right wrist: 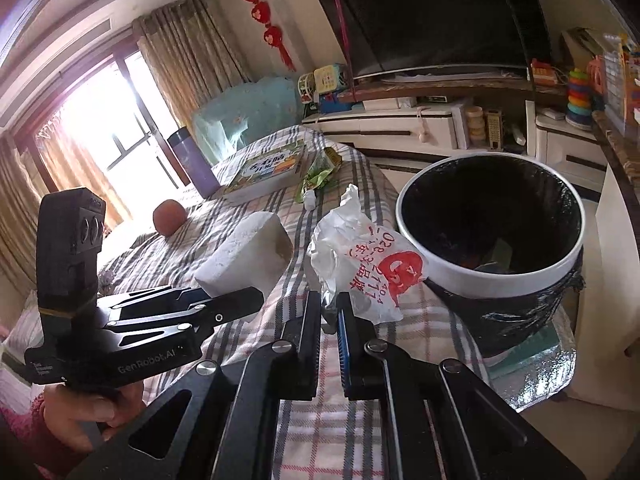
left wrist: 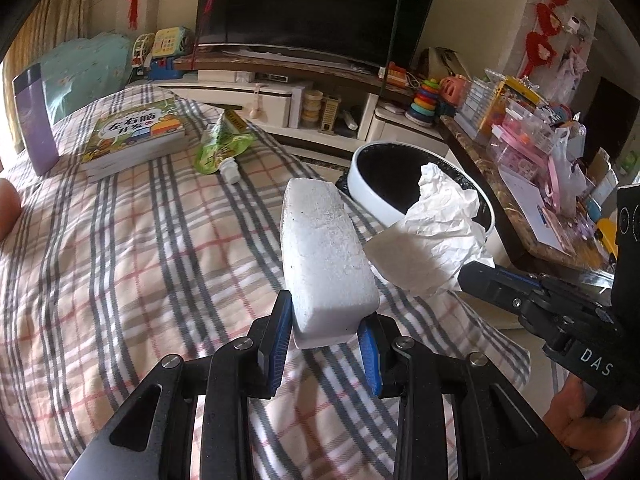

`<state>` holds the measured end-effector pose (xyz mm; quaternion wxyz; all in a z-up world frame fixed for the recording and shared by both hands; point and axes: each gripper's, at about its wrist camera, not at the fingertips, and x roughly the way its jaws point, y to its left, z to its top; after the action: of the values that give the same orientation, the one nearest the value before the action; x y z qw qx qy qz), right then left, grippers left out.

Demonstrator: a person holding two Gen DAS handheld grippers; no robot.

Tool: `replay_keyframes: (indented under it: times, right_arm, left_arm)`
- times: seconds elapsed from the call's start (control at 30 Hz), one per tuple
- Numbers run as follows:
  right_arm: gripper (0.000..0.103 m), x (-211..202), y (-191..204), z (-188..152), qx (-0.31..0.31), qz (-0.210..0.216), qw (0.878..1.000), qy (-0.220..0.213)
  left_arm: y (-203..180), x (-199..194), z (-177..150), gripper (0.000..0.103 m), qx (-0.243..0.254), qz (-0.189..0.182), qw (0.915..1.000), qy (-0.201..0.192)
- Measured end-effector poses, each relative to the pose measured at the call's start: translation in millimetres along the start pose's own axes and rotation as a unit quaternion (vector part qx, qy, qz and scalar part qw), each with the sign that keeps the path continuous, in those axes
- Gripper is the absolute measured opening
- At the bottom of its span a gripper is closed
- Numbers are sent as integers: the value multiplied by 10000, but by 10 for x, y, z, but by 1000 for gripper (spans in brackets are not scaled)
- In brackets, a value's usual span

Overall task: Collect trash
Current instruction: 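Carry the foam block and plastic bag over the trash bin with both grippers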

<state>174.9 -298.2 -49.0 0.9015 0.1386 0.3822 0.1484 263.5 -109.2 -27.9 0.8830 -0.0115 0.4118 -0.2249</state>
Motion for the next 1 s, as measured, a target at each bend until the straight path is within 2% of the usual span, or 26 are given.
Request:
replay_keyframes:
  times: [0.27, 1.0]
  right_arm:
    - [7, -116, -100, 36, 44, -86, 9999, -102]
    - [7, -257, -690, 240, 383, -502, 9976, -292]
  left_arm:
    - [-81, 59, 58, 30, 104, -75, 9999, 20]
    - [-428, 367, 391, 30, 491, -271, 9984, 22]
